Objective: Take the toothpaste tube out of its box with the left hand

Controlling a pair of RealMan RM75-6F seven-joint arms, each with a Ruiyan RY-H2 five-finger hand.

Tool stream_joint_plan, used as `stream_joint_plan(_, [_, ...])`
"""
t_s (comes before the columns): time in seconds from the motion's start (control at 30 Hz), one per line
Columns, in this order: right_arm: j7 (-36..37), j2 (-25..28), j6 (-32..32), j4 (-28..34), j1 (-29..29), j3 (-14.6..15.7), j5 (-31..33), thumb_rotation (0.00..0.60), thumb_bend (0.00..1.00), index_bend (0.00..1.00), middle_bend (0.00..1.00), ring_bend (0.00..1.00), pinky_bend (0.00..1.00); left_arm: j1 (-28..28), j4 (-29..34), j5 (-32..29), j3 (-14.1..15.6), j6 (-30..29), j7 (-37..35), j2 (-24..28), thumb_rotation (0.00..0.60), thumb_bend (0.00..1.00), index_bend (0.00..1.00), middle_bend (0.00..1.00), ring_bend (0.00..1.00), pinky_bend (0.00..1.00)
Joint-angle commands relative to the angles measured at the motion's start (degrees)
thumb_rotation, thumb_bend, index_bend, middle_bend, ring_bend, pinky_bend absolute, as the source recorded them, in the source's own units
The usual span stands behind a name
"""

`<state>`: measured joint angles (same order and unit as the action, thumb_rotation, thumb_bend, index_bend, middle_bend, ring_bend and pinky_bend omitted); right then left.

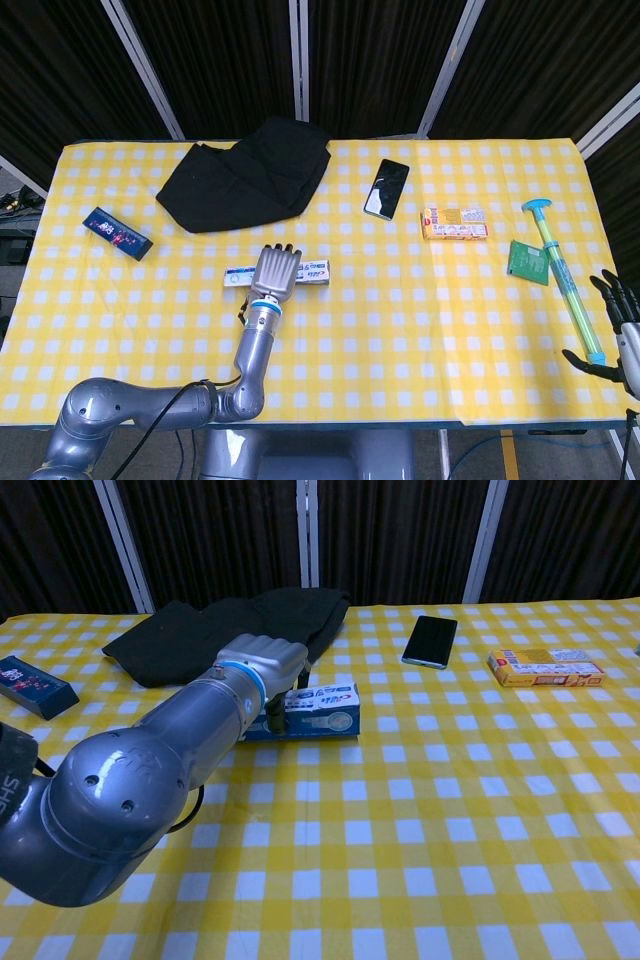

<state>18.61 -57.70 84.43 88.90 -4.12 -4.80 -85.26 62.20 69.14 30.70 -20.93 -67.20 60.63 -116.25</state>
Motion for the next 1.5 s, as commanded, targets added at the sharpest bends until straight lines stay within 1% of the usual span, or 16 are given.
stream_joint_plan(0.03, [-0.09,0.04,0.21,0.17,0.07,-0.01,-0.13,0.600,0.01,0.00,0.00,0.00,0.00,-0.57,1.27,1.11,-0.06,-0.62,-1.06,0.52,0.600,0.49,0.48,0.28,0.30,0.39])
stream_joint_plan(0.27, [-0.55,0.09,0.70,0.50,0.26,-0.03,-0.35,0.600,0.01,0.00,0.00,0.00,0.00,-2.27,7.29,3.46,-1.45,-2.37,-4.70,3.27,0.600,0.49,0.48,0.28,0.30,0.39])
stream_joint_plan(0.4, [-1.02,0.07,0.95,0.68,0.33,0.00,-0.57,0.600,0.01,0.00,0.00,0.00,0.00,-3.28,12.25,4.53,-2.59,-3.31,-6.80,5.50,0.600,0.49,0.48,0.28,0.30,0.39])
stream_joint_plan(0.53, [-1.47,0.06,1.08,0.91,0.36,0.05,-0.73,0.600,0.01,0.00,0.00,0.00,0.00,-3.75,16.02,5.50,-3.29,-4.34,-7.40,7.49,0.600,0.49,0.48,0.28,0.30,0.39])
stream_joint_plan(0.77, [-2.10,0.01,1.64,1.29,0.53,0.05,-1.04,0.600,0.01,0.00,0.00,0.00,0.00,-3.81,24.47,6.49,-5.53,-6.62,-7.14,12.29,0.600,0.49,0.49,0.29,0.31,0.39])
stream_joint_plan(1.13, [-2.24,0.02,2.15,1.43,0.68,0.02,-1.35,0.600,0.01,0.00,0.00,0.00,0.00,-2.02,34.05,8.64,-9.38,-10.63,-6.02,17.71,0.600,0.49,0.50,0.30,0.32,0.40])
stream_joint_plan(1.33, [-2.26,0.06,2.30,1.53,0.74,-0.02,-1.38,0.600,0.01,0.00,0.00,0.00,0.00,-1.73,39.02,9.68,-10.79,-12.49,-5.45,20.94,0.600,0.49,0.50,0.30,0.31,0.39])
stream_joint_plan(1.5, [-2.70,-0.01,2.38,1.70,0.74,0.11,-1.68,0.600,0.01,0.00,0.00,0.00,0.00,-1.66,43.32,10.51,-12.70,-13.83,-6.00,24.07,0.600,0.49,0.50,0.30,0.31,0.39])
